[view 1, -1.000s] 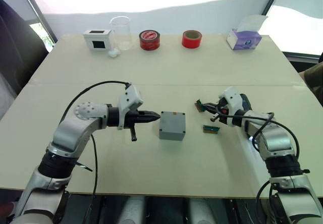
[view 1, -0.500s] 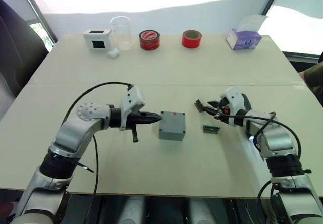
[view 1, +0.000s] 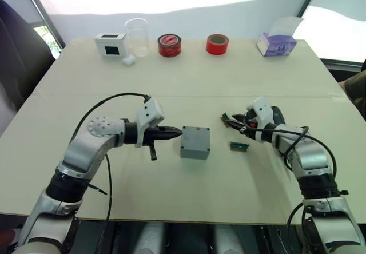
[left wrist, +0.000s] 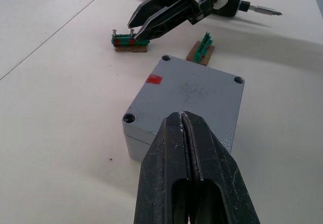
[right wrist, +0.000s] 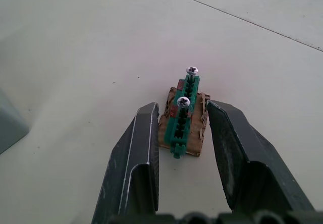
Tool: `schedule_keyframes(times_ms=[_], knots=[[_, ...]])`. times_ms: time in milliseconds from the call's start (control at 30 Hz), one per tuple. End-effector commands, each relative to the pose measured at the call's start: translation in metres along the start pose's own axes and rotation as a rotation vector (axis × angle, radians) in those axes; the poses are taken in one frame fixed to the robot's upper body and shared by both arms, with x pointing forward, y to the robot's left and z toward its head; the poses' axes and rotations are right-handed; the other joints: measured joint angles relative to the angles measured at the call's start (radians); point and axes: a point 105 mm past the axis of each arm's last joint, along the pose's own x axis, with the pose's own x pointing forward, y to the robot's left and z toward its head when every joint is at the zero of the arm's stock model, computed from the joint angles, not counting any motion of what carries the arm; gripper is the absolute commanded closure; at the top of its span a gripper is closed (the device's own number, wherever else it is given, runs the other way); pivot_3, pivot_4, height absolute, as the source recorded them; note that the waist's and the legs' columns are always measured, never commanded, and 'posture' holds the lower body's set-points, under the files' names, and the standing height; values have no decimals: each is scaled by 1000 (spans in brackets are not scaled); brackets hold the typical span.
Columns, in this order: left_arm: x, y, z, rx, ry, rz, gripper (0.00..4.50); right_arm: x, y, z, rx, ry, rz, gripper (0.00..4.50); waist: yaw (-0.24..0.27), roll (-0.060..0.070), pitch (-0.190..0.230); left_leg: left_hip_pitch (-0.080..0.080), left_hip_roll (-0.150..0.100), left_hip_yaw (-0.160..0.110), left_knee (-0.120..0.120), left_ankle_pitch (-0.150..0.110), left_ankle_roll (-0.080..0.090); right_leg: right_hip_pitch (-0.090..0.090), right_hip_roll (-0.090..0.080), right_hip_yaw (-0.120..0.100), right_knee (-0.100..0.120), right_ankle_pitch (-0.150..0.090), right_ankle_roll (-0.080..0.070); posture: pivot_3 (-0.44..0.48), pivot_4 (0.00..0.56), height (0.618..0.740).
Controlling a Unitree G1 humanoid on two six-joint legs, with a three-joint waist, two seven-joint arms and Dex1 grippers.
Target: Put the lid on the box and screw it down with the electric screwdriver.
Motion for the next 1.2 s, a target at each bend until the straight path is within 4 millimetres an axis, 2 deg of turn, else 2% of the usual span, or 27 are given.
schedule_keyframes(times_ms=[33,200,300,367,400,733,900,1200], knots=[[-2,0,5,26,-14,6,4500,2,-1,18,-26,-60,-4,2992,-1,0,0,0,0,0,0,0,0,0,0,0,0,0,0,0,150,740],[-1,-1,1,26,5,0,4500,6,2,20,-36,-69,-5,2992,-1,0,0,0,0,0,0,0,0,0,0,0,0,0,0,0,150,740],[-2,0,1,29,4,6,4500,7,2,18,-43,-59,-4,3689,0,0,0,0,0,0,0,0,0,0,0,0,0,0,0,0,150,740],[-2,0,2,28,3,8,4500,7,2,17,-47,-52,-4,4410,0,0,0,0,0,0,0,0,0,0,0,0,0,0,0,0,150,740],[-2,0,2,28,4,8,4500,7,1,16,-50,-48,-4,4464,-1,0,0,0,0,0,0,0,0,0,0,0,0,0,0,0,150,740],[-3,1,2,28,4,15,4500,5,-3,18,-54,-53,-17,4464,-1,0,0,0,0,0,0,0,0,0,0,0,0,0,0,0,150,740],[-3,1,2,28,2,12,4500,-3,-9,31,-57,-96,-27,4464,-1,0,0,0,0,0,0,0,0,0,0,0,0,0,0,0,150,740],[-3,2,3,33,3,11,4500,-8,-8,42,-22,-142,-27,4464,0,0,0,0,0,0,0,0,0,0,0,0,0,0,0,0,150,740]])
